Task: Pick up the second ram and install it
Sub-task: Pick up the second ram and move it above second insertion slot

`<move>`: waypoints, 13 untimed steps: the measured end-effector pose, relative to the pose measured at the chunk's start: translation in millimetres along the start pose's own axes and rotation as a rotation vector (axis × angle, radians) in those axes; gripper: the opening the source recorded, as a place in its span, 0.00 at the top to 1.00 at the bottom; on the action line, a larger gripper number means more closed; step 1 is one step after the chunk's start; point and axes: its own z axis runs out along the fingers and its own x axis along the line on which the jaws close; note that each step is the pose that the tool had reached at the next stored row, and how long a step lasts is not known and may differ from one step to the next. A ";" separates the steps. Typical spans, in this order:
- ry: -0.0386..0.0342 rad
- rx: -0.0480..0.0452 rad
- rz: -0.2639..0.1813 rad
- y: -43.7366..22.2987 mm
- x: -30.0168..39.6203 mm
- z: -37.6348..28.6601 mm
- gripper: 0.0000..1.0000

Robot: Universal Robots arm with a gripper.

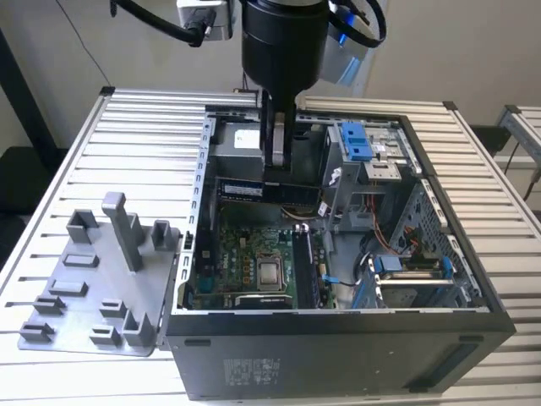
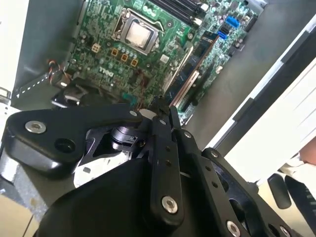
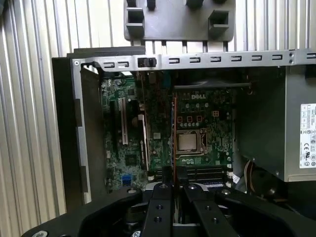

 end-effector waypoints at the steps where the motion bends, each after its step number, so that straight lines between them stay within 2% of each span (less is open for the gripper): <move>1: 0.0000 -0.0001 0.000 -2.7 -0.2 0.0 0.86; 13: 0.0002 -0.0017 0.000 -34.4 -2.5 -0.3 0.86</move>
